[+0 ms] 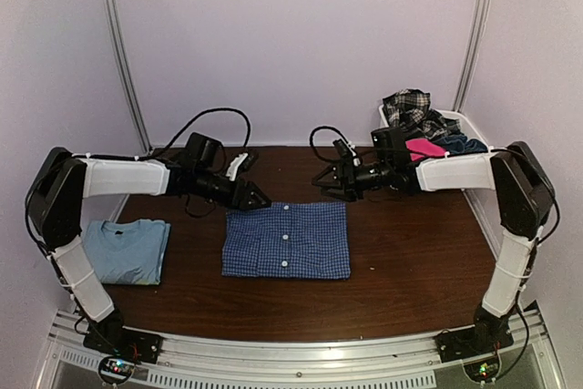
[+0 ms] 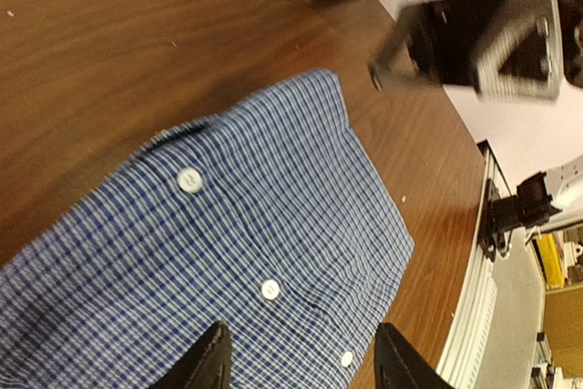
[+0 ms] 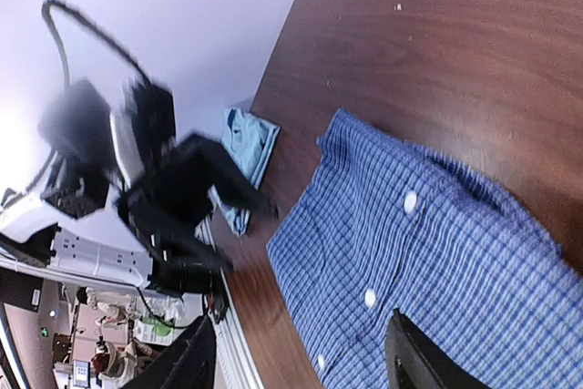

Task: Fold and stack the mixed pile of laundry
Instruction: Smooth out the square-folded shirt at the center of the board.

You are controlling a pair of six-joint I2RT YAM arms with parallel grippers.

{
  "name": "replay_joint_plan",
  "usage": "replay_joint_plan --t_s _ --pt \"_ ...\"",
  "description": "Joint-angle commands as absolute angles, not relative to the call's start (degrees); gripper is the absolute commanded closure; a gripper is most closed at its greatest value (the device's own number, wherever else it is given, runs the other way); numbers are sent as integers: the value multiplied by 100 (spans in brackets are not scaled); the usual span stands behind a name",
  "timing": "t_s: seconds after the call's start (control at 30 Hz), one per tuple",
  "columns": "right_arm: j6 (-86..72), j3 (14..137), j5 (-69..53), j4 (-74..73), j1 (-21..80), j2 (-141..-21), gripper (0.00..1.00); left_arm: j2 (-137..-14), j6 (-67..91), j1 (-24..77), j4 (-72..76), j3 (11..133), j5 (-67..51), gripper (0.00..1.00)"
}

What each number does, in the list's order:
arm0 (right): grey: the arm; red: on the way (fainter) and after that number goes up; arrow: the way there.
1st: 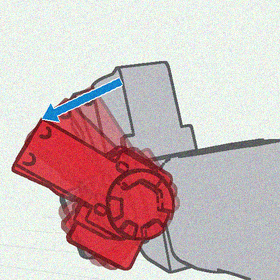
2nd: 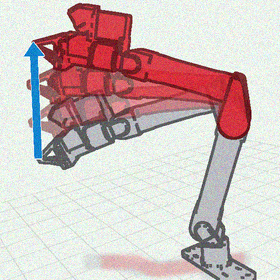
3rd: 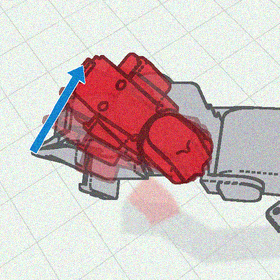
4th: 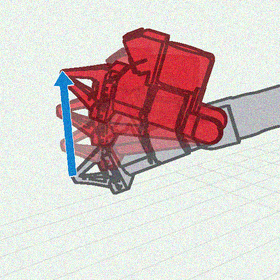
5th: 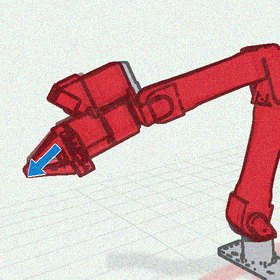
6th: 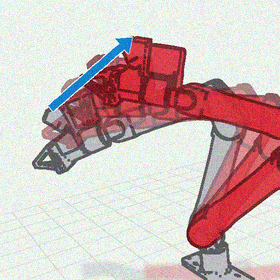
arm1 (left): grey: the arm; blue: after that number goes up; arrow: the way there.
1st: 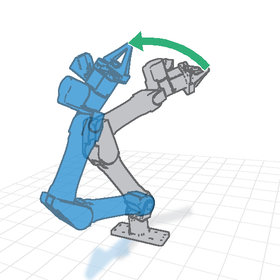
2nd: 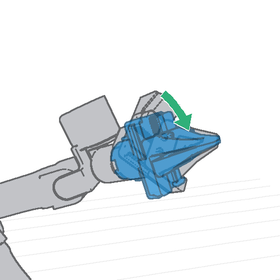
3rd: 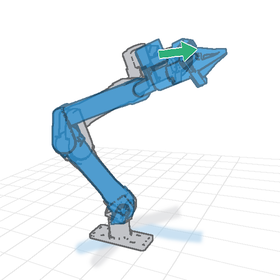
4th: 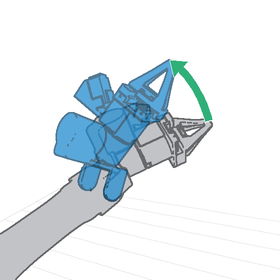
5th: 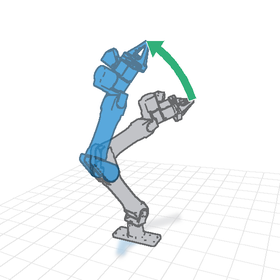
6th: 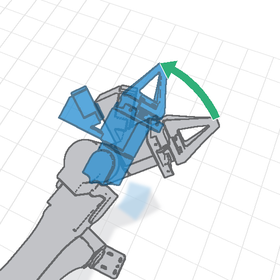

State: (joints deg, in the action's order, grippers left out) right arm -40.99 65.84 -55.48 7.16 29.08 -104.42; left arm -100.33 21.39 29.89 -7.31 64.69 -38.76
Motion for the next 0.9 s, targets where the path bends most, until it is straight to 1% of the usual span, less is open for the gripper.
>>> replay_joint_plan --t_s 0.0,0.13,0.2,0.33,0.43,0.5,0.57,0.63,0.7,0.77,0.87 --pt "-4205 7387 -5304 820 2892 -11487 36 -10208 2004 3233 -503 6048 -3987 45" --pt "-4330 7591 -5340 1219 2760 -12338 39 -10551 1973 3165 -485 6002 -3807 45" --pt "-4336 7507 -5334 1418 2644 -12625 40 -10691 1994 3079 -403 5938 -3802 45" --pt "-4381 7179 -5215 1699 2404 -12840 41 -10760 1888 2928 -448 5709 -3582 45" --pt "-4333 7223 -5258 1603 2380 -12851 42 -10589 1625 2896 -552 5577 -3397 45" --pt "-4504 7217 -5359 1695 2412 -12548 42 -10163 1297 2994 -631 5564 -3164 46" --pt "-4709 7185 -5349 1818 2425 -12035 41 -9581 738 3383 -714 5606 -2555 40" --pt "-4660 7235 -5238 1512 2424 -11452 39 -9273 147 4002 -945 5772 -1875 36" --pt "-4312 7300 -4971 754 2412 -10940 37 -9254 -445 4448 -1163 6042 -1348 36" --pt "-4037 7198 -4693 -131 2373 -10572 37 -9331 -695 4760 -1121 6228 -1156 37" --pt "-3892 6688 -4372 -689 2283 -10086 35 -9540 -1258 5269 -944 6437 -811 41"
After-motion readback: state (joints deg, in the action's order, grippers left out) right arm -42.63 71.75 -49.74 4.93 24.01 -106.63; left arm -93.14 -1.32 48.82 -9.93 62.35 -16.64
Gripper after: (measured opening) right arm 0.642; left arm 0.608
